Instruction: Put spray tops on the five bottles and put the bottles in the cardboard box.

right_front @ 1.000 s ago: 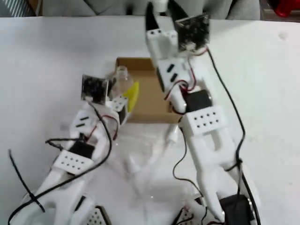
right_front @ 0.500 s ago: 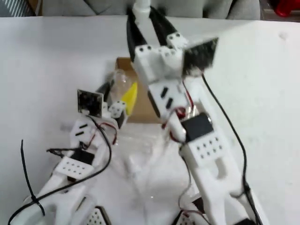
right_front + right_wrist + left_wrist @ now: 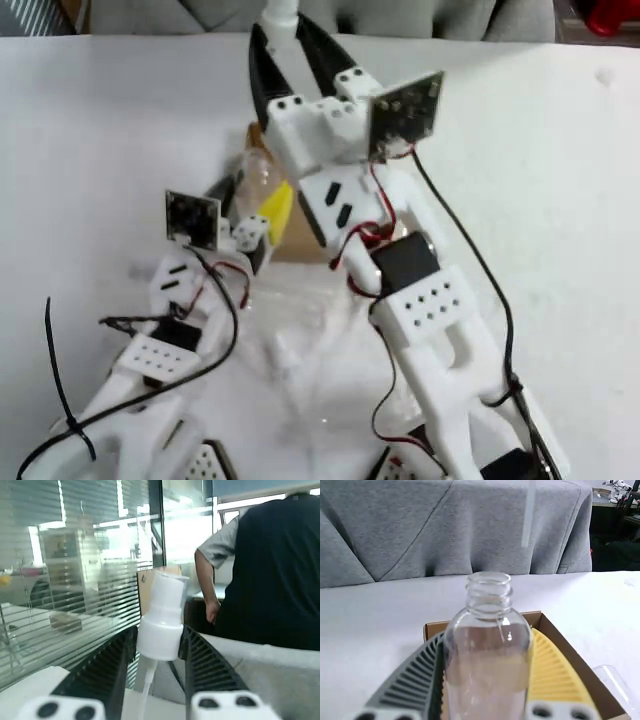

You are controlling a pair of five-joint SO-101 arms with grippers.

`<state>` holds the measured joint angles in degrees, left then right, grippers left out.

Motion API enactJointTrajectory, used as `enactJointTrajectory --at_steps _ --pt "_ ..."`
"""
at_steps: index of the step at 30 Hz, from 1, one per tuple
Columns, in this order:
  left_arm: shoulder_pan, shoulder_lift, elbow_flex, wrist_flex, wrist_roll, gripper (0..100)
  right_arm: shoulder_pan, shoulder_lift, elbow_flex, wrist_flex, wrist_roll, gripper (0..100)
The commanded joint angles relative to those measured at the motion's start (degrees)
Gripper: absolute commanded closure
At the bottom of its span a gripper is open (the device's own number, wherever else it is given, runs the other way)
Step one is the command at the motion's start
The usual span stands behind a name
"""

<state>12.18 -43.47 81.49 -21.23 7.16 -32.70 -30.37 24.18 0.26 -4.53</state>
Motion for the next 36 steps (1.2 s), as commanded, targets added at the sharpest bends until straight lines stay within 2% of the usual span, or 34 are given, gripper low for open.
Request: enactJointTrajectory --at_steps 1,7,23,31,36 --pt "-0.04 -2.15 -0.35 -1.76 0.44 98 -1.98 -0.31 -3.69 -1.19 -0.53 92.6" --pt "-0.4 -2.24 -0.35 -1.76 0.44 98 -3.74 -0.22 -3.6 -1.19 -0.53 96.1" --pt "-0.4 -2.33 -0.44 -1.76 0.44 98 -3.47 -0.13 1.67 -1.27 -0.53 96.0" --pt "-0.22 -2.33 -0.53 -1.85 0.44 98 -3.47 -0.04 6.42 -7.78 -0.53 96.0" --pt "-0.4 -2.33 -0.7 -1.85 0.44 98 -3.91 -0.13 7.82 -6.73 -0.53 96.0"
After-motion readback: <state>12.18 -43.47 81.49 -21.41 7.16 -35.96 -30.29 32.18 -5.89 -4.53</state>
